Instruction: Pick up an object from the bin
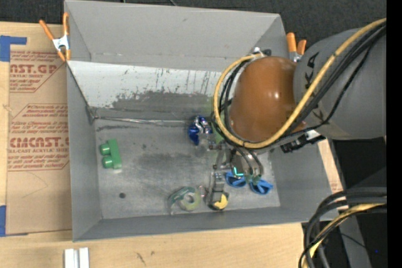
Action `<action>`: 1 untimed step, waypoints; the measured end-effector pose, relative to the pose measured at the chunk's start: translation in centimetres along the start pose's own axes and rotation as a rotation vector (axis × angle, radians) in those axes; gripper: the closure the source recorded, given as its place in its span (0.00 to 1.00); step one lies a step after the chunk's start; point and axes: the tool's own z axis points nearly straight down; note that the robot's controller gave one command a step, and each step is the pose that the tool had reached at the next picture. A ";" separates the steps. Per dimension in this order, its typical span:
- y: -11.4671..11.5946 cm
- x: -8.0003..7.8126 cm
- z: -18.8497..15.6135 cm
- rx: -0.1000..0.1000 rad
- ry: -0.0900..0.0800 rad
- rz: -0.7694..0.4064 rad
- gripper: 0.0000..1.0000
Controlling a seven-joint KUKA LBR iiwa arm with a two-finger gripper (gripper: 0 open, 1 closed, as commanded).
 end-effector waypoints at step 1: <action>0.8 -0.5 10.3 0.000 0.001 0.009 0.00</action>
Offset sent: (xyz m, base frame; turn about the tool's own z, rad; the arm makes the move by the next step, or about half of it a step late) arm 0.0062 0.0074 -0.0993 0.0099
